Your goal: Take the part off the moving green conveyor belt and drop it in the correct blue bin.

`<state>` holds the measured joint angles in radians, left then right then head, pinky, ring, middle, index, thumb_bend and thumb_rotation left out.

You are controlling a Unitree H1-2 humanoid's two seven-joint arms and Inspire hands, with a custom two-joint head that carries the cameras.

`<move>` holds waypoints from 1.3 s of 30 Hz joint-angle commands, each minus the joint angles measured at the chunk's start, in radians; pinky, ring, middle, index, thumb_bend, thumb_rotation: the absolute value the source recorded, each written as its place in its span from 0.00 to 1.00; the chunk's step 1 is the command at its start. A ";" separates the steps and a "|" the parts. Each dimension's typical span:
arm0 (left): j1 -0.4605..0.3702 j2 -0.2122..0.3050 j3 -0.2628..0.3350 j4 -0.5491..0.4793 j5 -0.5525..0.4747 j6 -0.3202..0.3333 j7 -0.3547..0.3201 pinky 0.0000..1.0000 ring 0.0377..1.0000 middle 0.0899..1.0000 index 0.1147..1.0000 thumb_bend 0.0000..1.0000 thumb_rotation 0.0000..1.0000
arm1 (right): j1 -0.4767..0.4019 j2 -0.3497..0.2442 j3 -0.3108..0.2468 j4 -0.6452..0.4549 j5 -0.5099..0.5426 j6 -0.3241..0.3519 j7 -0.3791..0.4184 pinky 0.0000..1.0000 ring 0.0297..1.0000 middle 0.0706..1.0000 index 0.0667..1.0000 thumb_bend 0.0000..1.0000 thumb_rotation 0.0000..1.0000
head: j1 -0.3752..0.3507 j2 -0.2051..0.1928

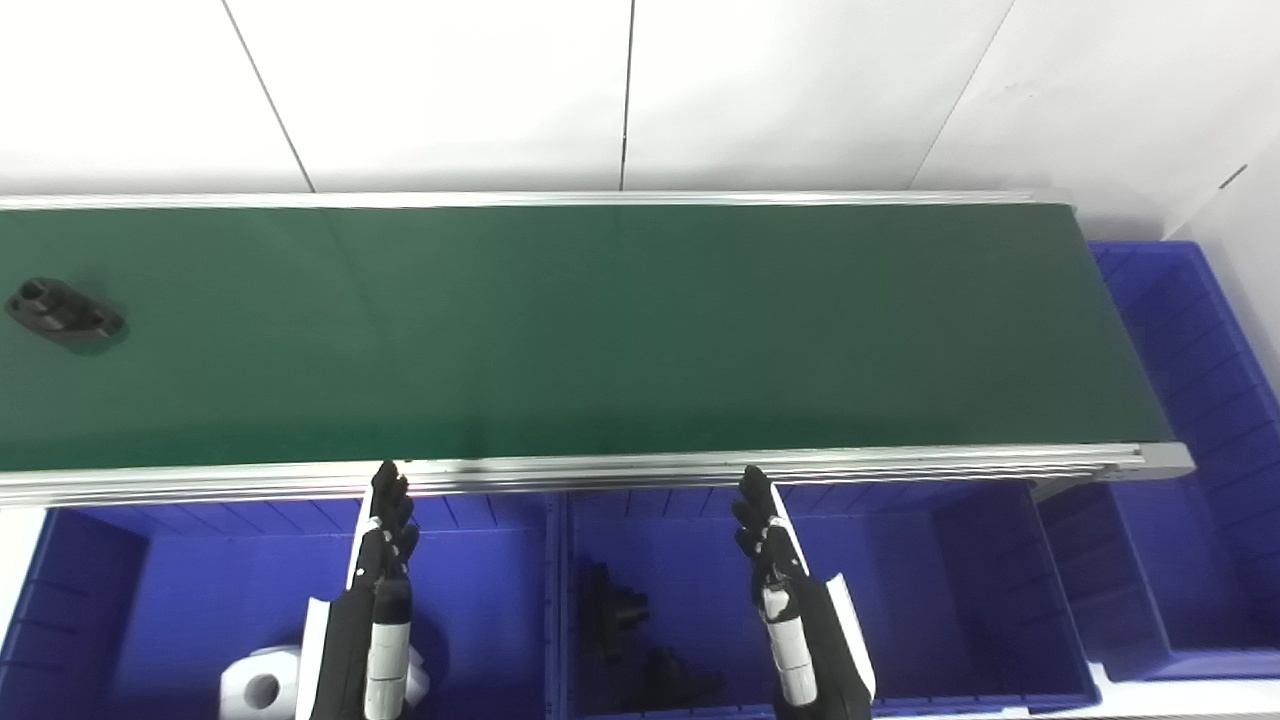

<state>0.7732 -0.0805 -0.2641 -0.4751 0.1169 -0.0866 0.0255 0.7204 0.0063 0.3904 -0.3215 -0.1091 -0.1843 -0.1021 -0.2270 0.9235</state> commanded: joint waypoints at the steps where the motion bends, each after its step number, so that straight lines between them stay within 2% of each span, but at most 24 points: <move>1: 0.009 -0.010 -0.011 -0.015 0.011 -0.038 0.010 1.00 1.00 1.00 1.00 0.64 1.00 | 0.021 0.023 0.009 -0.026 0.002 -0.060 0.005 1.00 0.99 1.00 1.00 0.79 1.00 | 0.006 -0.004; 6: 0.007 -0.011 -0.018 -0.006 0.011 -0.049 0.008 1.00 1.00 1.00 1.00 0.61 1.00 | 0.022 0.021 0.003 -0.026 0.007 -0.058 0.007 1.00 0.99 1.00 1.00 0.79 1.00 | 0.026 -0.007; 11: 0.002 -0.015 -0.028 0.009 0.014 -0.068 0.011 1.00 1.00 1.00 1.00 0.64 1.00 | 0.021 0.010 -0.004 -0.031 0.031 -0.053 0.020 1.00 1.00 1.00 1.00 0.78 1.00 | 0.075 -0.009; 14: 0.004 -0.031 -0.034 0.008 0.026 -0.057 0.022 1.00 1.00 1.00 1.00 0.67 0.98 | 0.021 0.007 -0.012 -0.029 0.038 -0.055 0.021 1.00 1.00 1.00 1.00 0.78 1.00 | 0.106 -0.009; 20: -0.001 -0.032 -0.035 0.029 0.028 -0.089 0.025 1.00 1.00 1.00 1.00 0.68 0.94 | 0.019 0.008 -0.022 -0.015 0.038 -0.062 0.025 1.00 1.00 1.00 1.00 0.80 1.00 | 0.088 -0.015; 39: -0.003 -0.025 -0.034 0.032 0.013 -0.076 0.020 1.00 1.00 1.00 1.00 0.69 0.95 | 0.019 0.013 -0.024 -0.001 0.028 -0.080 0.031 1.00 0.99 1.00 1.00 0.78 0.99 | 0.078 -0.022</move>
<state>0.7703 -0.1011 -0.2928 -0.4331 0.1340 -0.1359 0.0413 0.7299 0.0116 0.3665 -0.3114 -0.0797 -0.2040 -0.0788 -0.1488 0.9020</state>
